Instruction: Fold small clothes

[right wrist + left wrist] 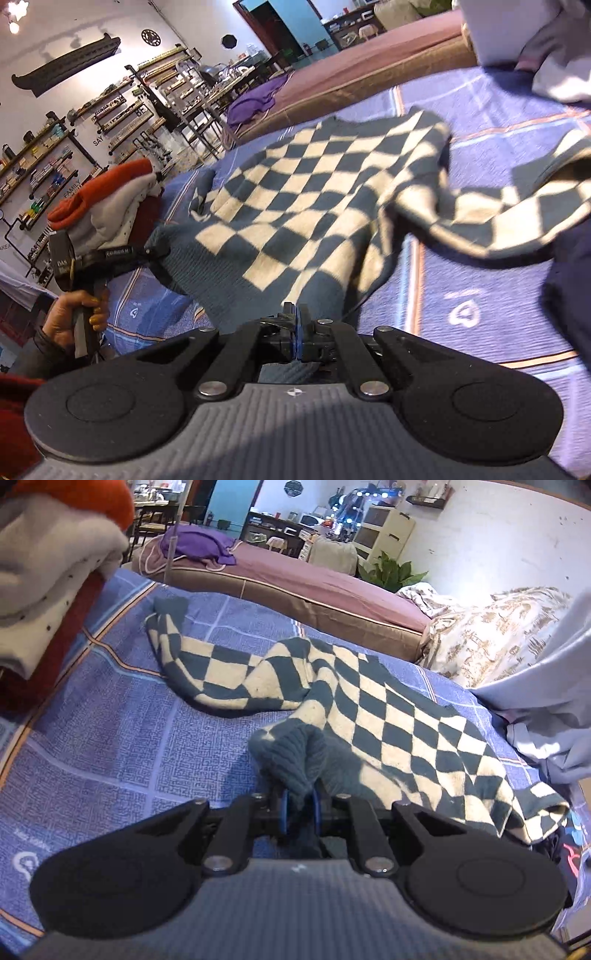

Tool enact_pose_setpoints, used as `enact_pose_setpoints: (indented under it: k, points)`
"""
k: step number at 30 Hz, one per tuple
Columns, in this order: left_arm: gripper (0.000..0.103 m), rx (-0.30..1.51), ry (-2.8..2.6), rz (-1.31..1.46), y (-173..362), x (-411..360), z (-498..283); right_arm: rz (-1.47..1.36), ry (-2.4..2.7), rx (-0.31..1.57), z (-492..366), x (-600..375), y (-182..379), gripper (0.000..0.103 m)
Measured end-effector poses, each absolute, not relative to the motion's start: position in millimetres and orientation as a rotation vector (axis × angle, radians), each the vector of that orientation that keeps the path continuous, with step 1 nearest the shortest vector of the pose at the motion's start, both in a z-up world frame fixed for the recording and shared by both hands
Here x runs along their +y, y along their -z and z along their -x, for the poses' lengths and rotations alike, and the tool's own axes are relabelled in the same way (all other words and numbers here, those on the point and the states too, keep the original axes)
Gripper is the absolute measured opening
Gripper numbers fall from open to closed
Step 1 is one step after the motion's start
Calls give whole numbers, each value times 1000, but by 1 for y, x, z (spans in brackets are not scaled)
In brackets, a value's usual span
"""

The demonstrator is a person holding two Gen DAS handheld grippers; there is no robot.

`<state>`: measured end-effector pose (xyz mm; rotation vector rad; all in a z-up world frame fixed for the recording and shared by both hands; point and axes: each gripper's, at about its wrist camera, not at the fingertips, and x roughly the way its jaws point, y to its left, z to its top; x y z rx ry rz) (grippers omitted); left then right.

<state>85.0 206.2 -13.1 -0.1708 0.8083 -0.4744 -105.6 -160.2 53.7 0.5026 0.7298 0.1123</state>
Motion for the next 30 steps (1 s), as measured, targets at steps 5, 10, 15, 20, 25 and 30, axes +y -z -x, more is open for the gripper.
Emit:
enact_pose_setpoints:
  k: [5,10,15,20,25,30]
  points:
    - [17,884,370,162,32,220,-85,-470,-20,754,112,-175,-42,76]
    - [89,877,339,203,36,240,-75,-485,-125,914,92,-132,22,87]
    - [97,877,328,268,42,253,-79,-552,-147,990,82,-108,61,86]
    - [88,974,345,352,78,238,-100,-671,-185,987,78,-109,72,89]
    - [12,999,400,401,91,214,-106,-806,-204,980,76,-119,83,36]
    - [10,962,429,362,66,209,-102,-784,-233,934,75,-121,65,19]
